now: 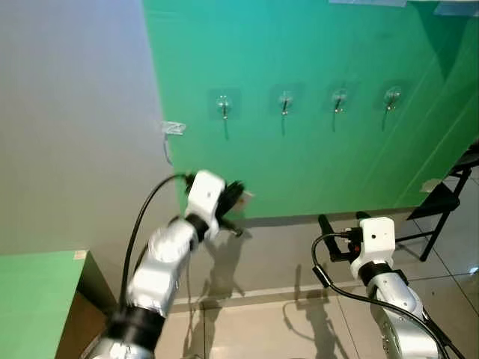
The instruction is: Hang keys on a hook
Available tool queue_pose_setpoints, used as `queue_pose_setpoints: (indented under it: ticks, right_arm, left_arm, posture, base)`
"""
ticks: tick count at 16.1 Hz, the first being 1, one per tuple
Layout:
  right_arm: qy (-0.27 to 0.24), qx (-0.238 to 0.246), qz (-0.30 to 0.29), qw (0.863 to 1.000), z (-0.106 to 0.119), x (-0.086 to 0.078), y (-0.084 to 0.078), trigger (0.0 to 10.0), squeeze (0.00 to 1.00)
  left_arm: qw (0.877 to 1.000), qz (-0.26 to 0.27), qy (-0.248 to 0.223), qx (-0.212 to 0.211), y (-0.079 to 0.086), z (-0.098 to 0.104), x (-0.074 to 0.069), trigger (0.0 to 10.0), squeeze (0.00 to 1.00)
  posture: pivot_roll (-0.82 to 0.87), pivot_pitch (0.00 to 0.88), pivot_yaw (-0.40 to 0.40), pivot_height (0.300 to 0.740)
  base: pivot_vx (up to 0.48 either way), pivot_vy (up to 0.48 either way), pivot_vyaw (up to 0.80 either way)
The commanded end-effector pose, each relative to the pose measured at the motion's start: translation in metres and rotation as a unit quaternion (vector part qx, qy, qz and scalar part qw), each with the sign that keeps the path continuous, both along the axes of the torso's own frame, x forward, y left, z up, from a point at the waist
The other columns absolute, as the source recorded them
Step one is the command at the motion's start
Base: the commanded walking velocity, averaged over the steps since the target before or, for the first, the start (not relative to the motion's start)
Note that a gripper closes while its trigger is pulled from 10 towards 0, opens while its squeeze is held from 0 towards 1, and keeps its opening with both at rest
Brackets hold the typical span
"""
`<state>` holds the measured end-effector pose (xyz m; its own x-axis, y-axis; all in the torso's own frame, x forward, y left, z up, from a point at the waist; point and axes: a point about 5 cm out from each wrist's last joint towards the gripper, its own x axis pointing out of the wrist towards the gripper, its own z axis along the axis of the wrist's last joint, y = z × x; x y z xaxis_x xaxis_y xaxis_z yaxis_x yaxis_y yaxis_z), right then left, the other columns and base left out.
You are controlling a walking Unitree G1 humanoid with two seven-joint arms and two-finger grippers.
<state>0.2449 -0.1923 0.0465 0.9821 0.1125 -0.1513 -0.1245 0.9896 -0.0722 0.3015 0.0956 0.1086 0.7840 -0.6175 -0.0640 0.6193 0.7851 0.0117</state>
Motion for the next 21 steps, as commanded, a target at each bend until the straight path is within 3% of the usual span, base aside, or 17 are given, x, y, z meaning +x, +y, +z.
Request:
queue_pose_setpoints:
  ticks: [1, 4, 9, 14, 17, 19, 21]
  right_arm:
    - [0.001, 0.005, 0.000, 1.000, 0.001, 0.001, 0.000, 10.0, 0.00]
    - [0.006, 0.012, -0.002, 1.000, -0.002, 0.000, 0.005, 10.0, 0.00]
    - [0.013, 0.020, -0.004, 1.000, -0.007, -0.004, 0.011, 10.0, 0.00]
    - [0.024, 0.022, -0.003, 0.999, -0.012, -0.007, 0.014, 10.0, 0.00]
    - [0.032, 0.021, 0.006, 0.999, -0.016, -0.010, 0.015, 10.0, 0.00]
    - [0.037, 0.020, 0.010, 0.999, -0.018, -0.012, 0.015, 10.0, 0.00]
    - [0.044, 0.018, 0.015, 0.999, -0.020, -0.013, 0.015, 10.0, 0.00]
  left_arm:
    - [1.000, -0.019, -0.019, -0.016, 0.000, 0.026, 0.014, 0.0, 0.00]
    - [0.997, -0.054, -0.006, -0.057, 0.005, 0.065, 0.039, 0.0, 0.00]
    - [0.989, -0.109, 0.047, -0.083, 0.014, 0.080, 0.050, 0.0, 0.00]
    - [0.987, -0.130, 0.067, -0.073, 0.018, 0.073, 0.039, 0.0, 0.00]
    - [0.987, -0.148, 0.055, -0.023, 0.023, 0.066, 0.027, 0.0, 0.00]
    - [0.986, -0.156, 0.049, -0.017, 0.027, 0.074, 0.023, 0.0, 0.00]
    - [0.986, -0.164, 0.033, -0.022, 0.036, 0.095, 0.023, 0.0, 0.00]
  posture:
    - [-0.16, 0.000, 0.015, 0.740]
    - [-0.17, 0.000, 0.029, 0.740]
    - [-0.19, 0.000, 0.056, 0.740]
    - [-0.18, 0.000, 0.059, 0.740]
    - [-0.17, 0.000, 0.049, 0.740]
    - [-0.16, 0.000, 0.044, 0.740]
    - [-0.15, 0.000, 0.037, 0.740]
  base:
    - [0.000, 0.000, 0.00]
    - [0.000, 0.000, 0.00]
    - [0.000, 0.000, 0.00]
    - [0.000, 0.000, 0.00]
    - [0.000, 0.000, 0.00]
    - [0.000, 0.000, 0.00]
    - [0.000, 0.000, 0.00]
